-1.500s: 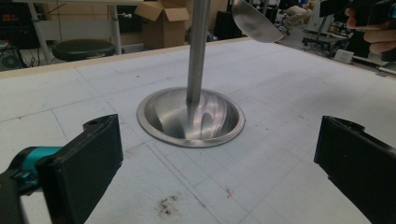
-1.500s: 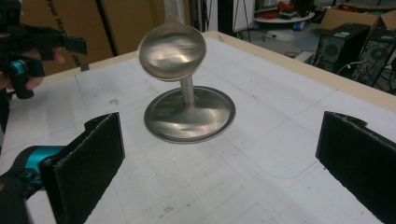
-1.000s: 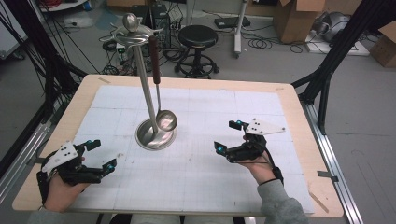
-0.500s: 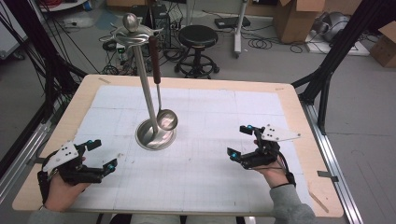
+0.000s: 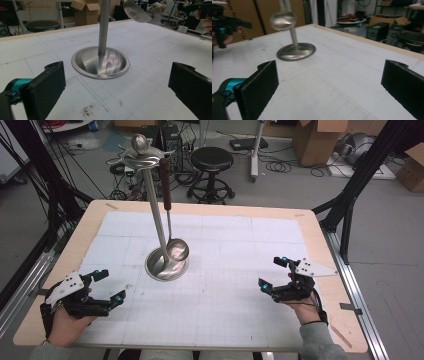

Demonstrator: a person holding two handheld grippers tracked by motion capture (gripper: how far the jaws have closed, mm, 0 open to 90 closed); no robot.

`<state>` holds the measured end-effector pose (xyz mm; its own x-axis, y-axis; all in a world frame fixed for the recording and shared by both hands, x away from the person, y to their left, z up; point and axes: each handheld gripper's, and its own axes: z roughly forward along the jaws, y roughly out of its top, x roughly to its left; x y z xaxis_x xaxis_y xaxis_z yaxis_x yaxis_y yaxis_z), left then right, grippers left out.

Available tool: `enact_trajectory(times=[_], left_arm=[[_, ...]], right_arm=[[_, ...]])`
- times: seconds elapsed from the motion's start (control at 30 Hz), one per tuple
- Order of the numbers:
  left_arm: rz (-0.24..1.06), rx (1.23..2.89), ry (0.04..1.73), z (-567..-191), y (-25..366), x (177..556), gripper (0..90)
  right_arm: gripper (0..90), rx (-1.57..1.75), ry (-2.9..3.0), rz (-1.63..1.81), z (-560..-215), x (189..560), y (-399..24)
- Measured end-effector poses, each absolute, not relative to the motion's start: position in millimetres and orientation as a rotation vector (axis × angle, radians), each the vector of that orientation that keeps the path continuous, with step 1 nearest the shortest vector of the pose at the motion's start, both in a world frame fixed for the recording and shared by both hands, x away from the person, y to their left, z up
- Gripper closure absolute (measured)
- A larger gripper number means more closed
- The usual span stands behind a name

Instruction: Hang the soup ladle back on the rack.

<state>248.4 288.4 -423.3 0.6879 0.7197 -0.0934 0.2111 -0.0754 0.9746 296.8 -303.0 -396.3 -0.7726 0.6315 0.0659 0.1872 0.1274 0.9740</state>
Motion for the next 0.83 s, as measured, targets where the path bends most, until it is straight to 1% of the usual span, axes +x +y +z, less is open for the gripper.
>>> enact_trajectory(times=[0.37,0.83], left_arm=[[0.494,1.634,0.776,-423.9,287.7,249.3,1.7],[0.495,1.640,0.782,-424.5,288.4,250.1,1.7]], right_arm=[[0.4,0.925,1.923,1.633,-403.8,294.4,-335.5],[0.3,0.918,1.937,1.645,-405.1,295.1,-335.2]])
